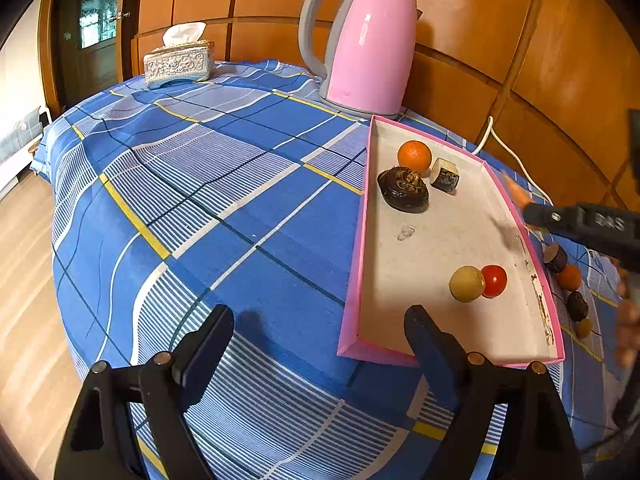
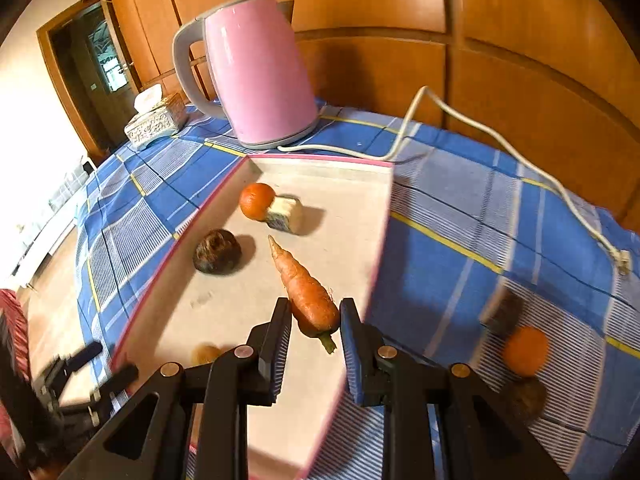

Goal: Organize fruits
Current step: 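Lower the carrot into the tray and open the right gripper, then move the right gripper back toward the remaining produce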

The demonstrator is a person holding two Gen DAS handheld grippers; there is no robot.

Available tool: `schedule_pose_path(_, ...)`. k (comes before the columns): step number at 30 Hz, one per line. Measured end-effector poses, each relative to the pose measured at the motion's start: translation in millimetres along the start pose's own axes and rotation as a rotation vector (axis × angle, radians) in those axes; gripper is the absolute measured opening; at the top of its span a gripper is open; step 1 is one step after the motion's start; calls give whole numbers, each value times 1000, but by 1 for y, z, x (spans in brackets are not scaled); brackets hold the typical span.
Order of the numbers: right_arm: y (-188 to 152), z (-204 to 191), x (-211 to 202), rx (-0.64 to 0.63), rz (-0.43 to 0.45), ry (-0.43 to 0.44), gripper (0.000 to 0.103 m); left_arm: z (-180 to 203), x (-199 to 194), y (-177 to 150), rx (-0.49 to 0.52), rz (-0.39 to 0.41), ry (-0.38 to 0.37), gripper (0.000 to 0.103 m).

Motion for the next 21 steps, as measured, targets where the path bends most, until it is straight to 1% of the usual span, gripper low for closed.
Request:
schedule_pose_path(3,8,-4,14,10,-12,0,25,0,0,0,-3,-2,-2,88)
schedule_pose_path(7,7,0,22,24,-27,-7,26,0,0,0,-3,-2,-4,88)
schedule_pose_path(10,3,4,23,35,-25,-26,29,1,0,0,-2,-2,-4,88)
schedule_pose_path(16,-8,11,6,57,-4,-42,30,1,1,-1,-3,-3,-4,88)
schedule_pose_path(21,-26,14,-15,30,14,-91,30,1,1,-1,-4,-4,-5,88)
Point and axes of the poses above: each gripper's, at about its wrist camera, not at the fingertips, and x roughly the way its jaws point, z to its right, y to its top, the point moved 10 cm from there along x, roughly the way its jaws point, and after that the axes turned 13 degrees about -x, right-handed, at the moved point
